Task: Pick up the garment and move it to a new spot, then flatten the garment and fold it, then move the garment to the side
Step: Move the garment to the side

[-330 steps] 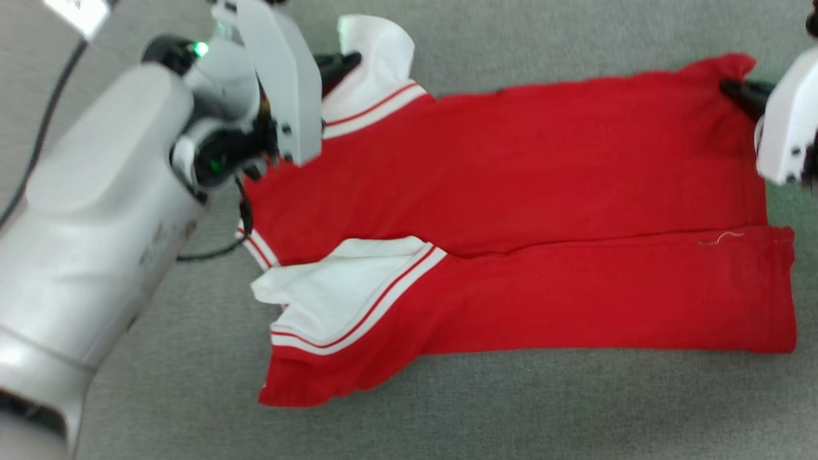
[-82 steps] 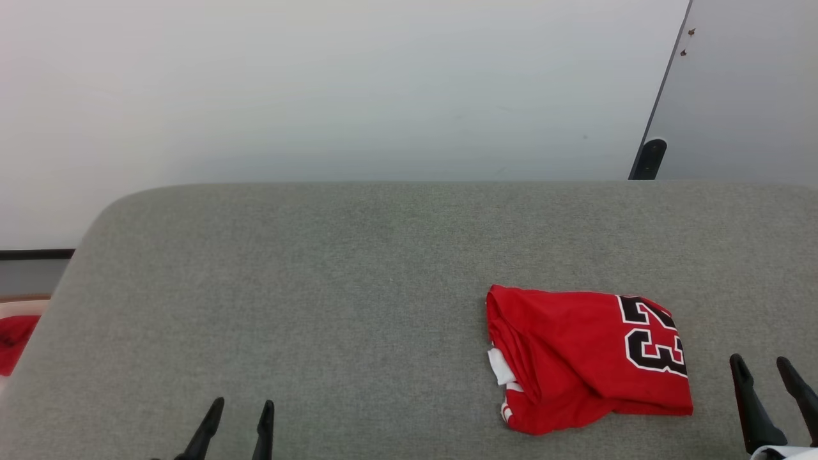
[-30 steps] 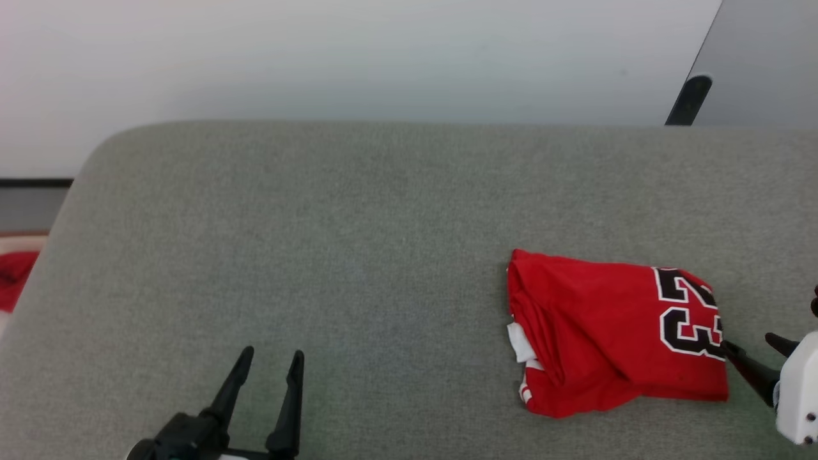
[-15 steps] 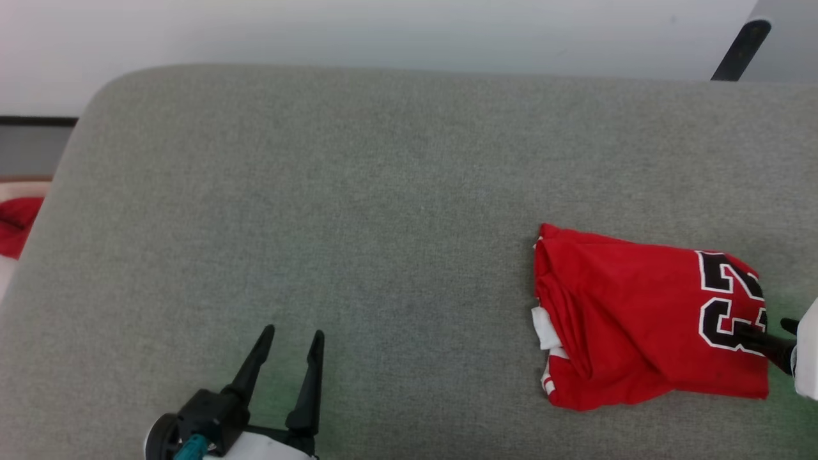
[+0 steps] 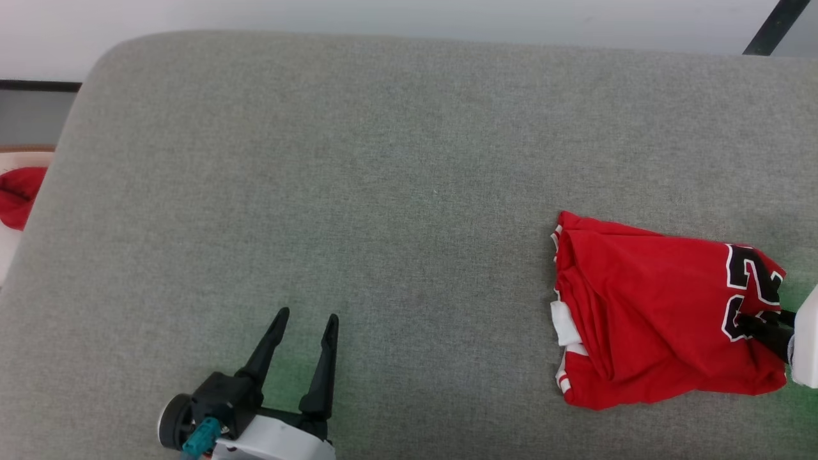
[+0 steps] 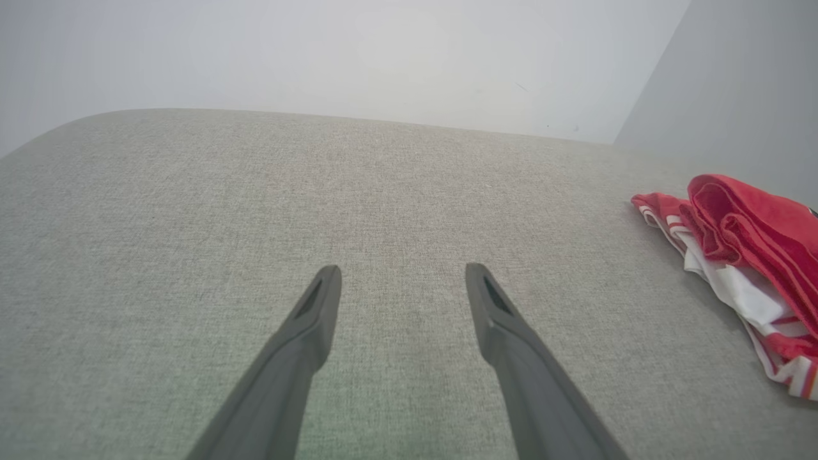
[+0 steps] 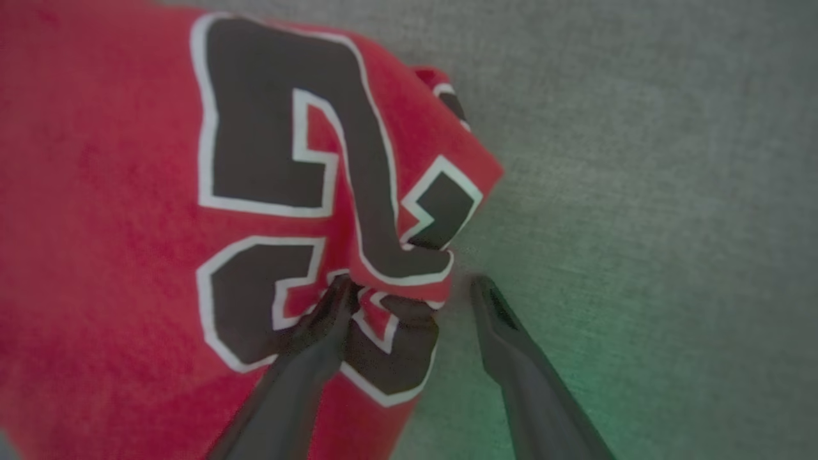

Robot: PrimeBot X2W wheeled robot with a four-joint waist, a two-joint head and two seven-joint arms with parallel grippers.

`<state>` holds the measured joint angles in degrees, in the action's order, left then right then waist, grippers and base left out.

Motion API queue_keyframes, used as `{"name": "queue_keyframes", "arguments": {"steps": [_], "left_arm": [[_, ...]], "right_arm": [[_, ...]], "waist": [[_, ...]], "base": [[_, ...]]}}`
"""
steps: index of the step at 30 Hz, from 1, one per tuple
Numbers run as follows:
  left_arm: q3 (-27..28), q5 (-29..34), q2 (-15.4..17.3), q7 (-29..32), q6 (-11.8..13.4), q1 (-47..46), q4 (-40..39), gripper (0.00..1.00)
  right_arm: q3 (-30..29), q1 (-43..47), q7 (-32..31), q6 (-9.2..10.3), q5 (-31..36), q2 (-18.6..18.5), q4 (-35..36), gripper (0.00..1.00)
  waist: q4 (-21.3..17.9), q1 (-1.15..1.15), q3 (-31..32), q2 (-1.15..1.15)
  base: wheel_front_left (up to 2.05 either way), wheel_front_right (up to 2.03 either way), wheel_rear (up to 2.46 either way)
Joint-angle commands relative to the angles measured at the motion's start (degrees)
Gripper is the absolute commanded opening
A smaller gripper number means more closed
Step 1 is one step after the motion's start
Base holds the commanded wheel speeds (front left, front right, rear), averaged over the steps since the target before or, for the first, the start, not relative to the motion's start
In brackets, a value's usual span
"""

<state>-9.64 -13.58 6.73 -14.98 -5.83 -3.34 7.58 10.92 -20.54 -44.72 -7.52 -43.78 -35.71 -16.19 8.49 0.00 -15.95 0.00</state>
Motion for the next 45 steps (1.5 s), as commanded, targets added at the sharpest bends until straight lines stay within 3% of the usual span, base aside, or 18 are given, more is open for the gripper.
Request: {"name": "queue_keyframes", "arguments": {"steps": [1,9,25,36,45], "left_arm": [[0.21,0.11,-0.10,-0.22,-0.33,-0.10,0.09,1.00],[-0.40,0.64,-0.25,-0.22,-0.76,-0.82,0.22,1.00],[-4.59,5.78,0.45,-0.13,-1.52,-8.98,-3.92,1.00],[-6.27,8.28,1.61,-0.13,-1.58,-17.73,-5.55,1.00],[-5.81,10.84,2.22,-0.13,0.02,-19.26,-7.40,1.00]], "right_arm": [[2.20,1.59,0.52,0.07,-0.33,2.28,-1.54,0.00],[0.89,1.27,8.93,0.09,-2.50,1.21,-1.64,0.00],[-5.97,-2.19,21.90,0.08,-3.95,-6.82,-4.00,0.00],[-7.74,-11.22,30.51,0.09,2.49,-10.31,-14.42,0.00],[-3.81,-18.15,38.07,0.09,7.02,-9.64,-25.83,0.00]], "waist": [[-0.10,0.00,0.42,0.00],[-2.03,0.00,1.34,0.00],[-11.23,0.00,-3.25,0.00],[-15.25,0.00,-8.76,0.00],[-15.60,0.00,-9.88,0.00]], "base": [[0.00,0.00,0.00],[0.00,0.00,0.00],[0.00,0.00,0.00],[0.00,0.00,0.00],[0.00,0.00,0.00]]}}
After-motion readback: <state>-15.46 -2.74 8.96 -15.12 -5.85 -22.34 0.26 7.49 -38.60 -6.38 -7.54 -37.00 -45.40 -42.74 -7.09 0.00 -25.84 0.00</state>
